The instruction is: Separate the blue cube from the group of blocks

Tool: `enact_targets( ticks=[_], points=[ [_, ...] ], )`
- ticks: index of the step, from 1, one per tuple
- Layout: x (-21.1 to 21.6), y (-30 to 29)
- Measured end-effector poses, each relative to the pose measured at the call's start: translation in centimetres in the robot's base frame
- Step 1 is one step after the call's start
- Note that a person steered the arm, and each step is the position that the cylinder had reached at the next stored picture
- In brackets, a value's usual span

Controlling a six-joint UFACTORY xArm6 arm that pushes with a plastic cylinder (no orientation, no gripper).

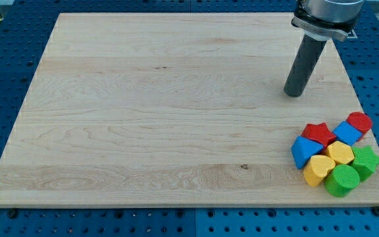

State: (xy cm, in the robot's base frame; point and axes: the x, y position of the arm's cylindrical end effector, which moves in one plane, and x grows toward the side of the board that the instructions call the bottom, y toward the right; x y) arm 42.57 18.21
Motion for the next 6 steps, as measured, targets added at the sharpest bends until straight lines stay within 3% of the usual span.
enact_targets(
  ticks=[1, 2, 3, 6],
  points=[
    [-0.4, 0.0],
    [-3.0, 5.9],
    [0.2, 14.2],
    [7.5, 16.3]
  ],
)
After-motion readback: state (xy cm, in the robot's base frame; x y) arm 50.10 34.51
